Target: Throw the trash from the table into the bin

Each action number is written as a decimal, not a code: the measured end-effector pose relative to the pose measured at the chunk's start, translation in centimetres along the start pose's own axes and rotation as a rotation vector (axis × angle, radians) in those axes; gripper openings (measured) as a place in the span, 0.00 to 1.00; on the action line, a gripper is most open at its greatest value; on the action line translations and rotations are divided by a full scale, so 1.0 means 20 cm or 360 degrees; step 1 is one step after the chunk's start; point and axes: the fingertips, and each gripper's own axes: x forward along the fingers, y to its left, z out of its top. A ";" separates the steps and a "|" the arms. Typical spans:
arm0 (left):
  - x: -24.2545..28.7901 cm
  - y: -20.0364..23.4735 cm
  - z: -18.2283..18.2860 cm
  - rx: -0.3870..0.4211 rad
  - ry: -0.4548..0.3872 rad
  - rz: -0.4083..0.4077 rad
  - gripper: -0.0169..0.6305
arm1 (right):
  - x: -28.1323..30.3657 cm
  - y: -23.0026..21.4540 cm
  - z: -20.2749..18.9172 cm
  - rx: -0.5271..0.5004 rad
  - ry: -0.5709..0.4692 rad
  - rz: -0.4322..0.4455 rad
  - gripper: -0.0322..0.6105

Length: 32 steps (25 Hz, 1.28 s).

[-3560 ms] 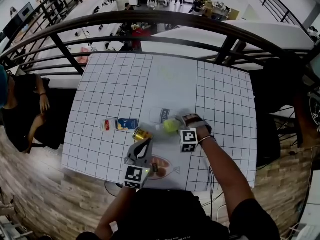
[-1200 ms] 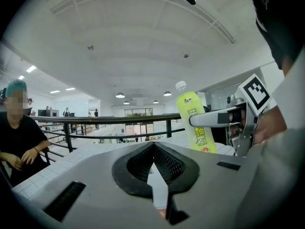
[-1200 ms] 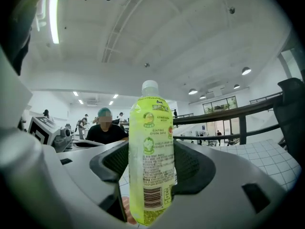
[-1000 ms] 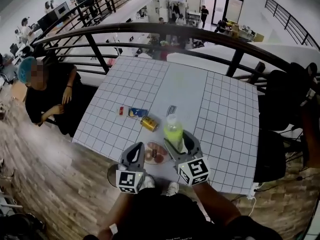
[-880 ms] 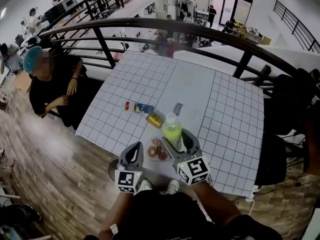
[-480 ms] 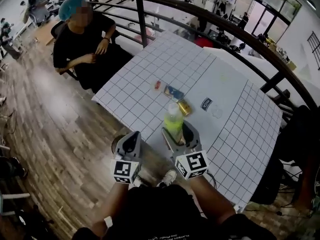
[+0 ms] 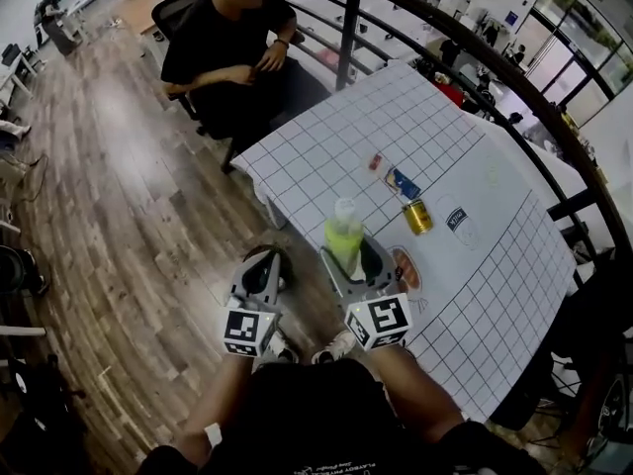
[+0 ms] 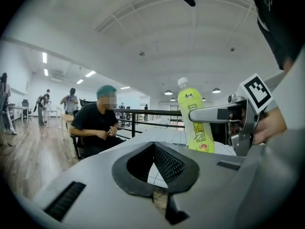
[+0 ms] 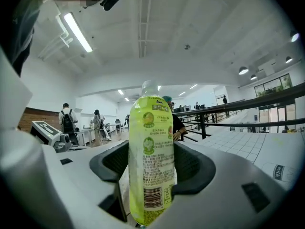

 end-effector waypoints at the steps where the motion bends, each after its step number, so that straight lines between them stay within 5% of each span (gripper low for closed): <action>1: -0.03 0.04 -0.01 -0.0012 0.0002 0.0023 0.06 | 0.03 0.04 -0.02 0.0000 0.0014 0.0022 0.50; 16: -0.36 0.53 -0.31 -0.0159 0.0068 0.0259 0.06 | 0.40 0.58 -0.39 -0.0033 0.0236 0.0285 0.50; 32: -0.38 0.78 -0.81 -0.0280 0.0203 0.0303 0.06 | 0.63 0.78 -0.91 0.0043 0.0441 0.0405 0.50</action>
